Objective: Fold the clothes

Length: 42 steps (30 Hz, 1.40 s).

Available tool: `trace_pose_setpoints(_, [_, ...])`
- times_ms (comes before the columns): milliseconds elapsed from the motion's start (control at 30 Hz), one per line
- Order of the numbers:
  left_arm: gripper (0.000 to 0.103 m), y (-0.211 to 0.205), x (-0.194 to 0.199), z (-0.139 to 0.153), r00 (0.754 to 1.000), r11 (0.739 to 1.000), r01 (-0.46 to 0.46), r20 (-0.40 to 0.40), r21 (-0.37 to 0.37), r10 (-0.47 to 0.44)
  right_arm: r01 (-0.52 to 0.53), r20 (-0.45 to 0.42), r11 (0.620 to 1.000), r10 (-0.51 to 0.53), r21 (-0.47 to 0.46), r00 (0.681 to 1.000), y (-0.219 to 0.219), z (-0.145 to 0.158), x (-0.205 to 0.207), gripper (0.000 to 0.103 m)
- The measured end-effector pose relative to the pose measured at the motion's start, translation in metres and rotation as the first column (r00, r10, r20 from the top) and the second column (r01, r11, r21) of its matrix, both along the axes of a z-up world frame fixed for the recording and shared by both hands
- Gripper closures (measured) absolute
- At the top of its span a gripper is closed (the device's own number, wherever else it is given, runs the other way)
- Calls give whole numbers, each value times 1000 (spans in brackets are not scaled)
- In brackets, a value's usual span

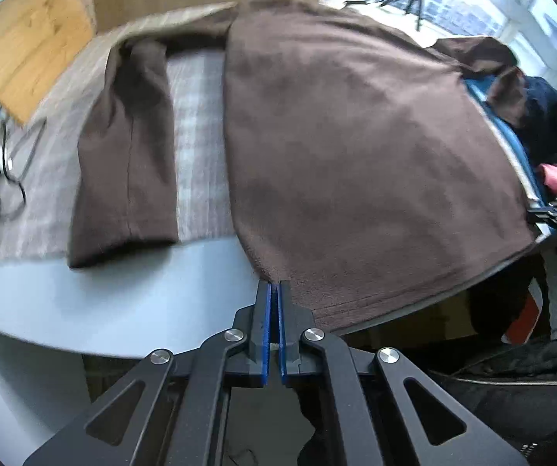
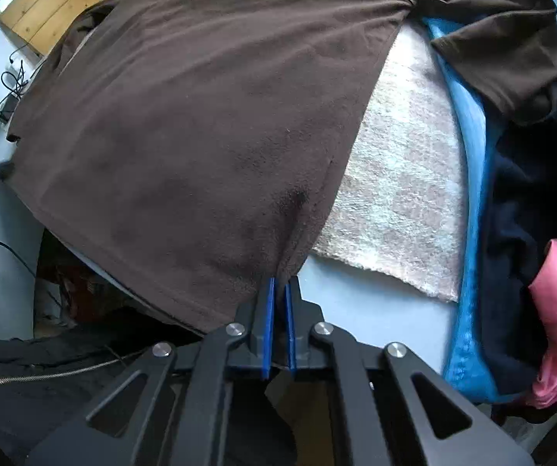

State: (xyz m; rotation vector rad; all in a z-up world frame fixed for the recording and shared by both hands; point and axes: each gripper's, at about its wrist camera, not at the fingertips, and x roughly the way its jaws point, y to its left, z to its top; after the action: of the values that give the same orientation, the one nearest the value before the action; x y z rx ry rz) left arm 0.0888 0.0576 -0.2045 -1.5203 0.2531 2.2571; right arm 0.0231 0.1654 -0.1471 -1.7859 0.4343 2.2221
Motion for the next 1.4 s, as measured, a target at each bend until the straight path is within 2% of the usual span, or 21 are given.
trace_pose_setpoints(67, [101, 3, 6, 20, 998, 999, 52, -36, 5, -51, -10, -18, 1000, 11, 16, 1000, -1, 14, 1, 98])
trace_pose_setpoints(133, [101, 5, 15, 28, 994, 995, 97, -57, -10, -98, 29, -56, 999, -27, 27, 998, 3, 31, 9, 99])
trace_pose_setpoints(233, [101, 12, 21, 3, 984, 984, 175, 0, -35, -175, 70, 9, 995, -71, 65, 997, 4, 17, 17, 99])
trace_pose_setpoints(300, [100, 19, 20, -22, 977, 975, 211, 58, -77, -207, 42, 72, 994, -50, 104, 996, -7, 3, 13, 99])
trace_pose_setpoints(367, [100, 19, 17, -27, 973, 971, 225, 73, -86, -219, -14, 128, 988, -6, 154, 992, -20, -1, 6, 99])
trace_pose_setpoints(433, [98, 12, 13, -14, 970, 969, 236, 75, -72, -231, -45, 155, 985, 19, 167, 988, -24, 7, 2, 98])
trace_pose_setpoints(500, [95, 5, 8, 0, 968, 967, 245, 73, -69, -240, -27, 159, 987, 1, 161, 987, -17, 22, 1, 95])
trace_pose_setpoints(567, [96, -1, 4, 15, 965, 965, 255, 80, -67, -249, -10, 164, 988, -16, 154, 986, -11, 38, -1, 82])
trace_pose_setpoints(667, [96, -5, -11, 34, 964, 963, 262, 59, -69, -258, -5, 68, 982, -7, 188, 998, 26, 56, -44, 80])
trace_pose_setpoints(733, [96, 11, -25, 44, 962, 960, 272, 26, -64, -271, -2, -7, 977, 4, 213, 1000, 54, 68, -77, 81])
trace_pose_setpoints(833, [96, 62, -48, 51, 947, 947, 317, -26, -52, -319, 6, -117, 968, 24, 251, 993, 95, 86, -126, 80])
trace_pose_setpoints(933, [94, 118, -77, 43, 931, 932, 360, -51, -44, -362, 19, -225, 958, 48, 286, 973, 137, 103, -175, 73])
trace_pose_setpoints(1067, [95, 162, -124, 11, 946, 947, 309, -74, -88, -315, -30, -206, 963, 88, 269, 975, 176, 81, -215, 73])
trace_pose_setpoints(1133, [95, 170, -143, -6, 957, 955, 281, -47, -92, -286, -58, -188, 965, 108, 257, 976, 195, 68, -234, 71])
trace_pose_setpoints(1233, [95, 169, -162, -26, 973, 968, 231, 11, -93, -231, -99, -163, 967, 140, 237, 977, 224, 47, -262, 58])
trace_pose_setpoints(1367, [94, 163, -168, -40, 977, 971, 212, 53, -111, -207, -152, -130, 966, 182, 208, 975, 262, 21, -300, 59])
trace_pose_setpoints(1400, [94, 161, -169, -41, 978, 973, 207, 58, -105, -202, -166, -122, 966, 192, 201, 974, 272, 14, -310, 65])
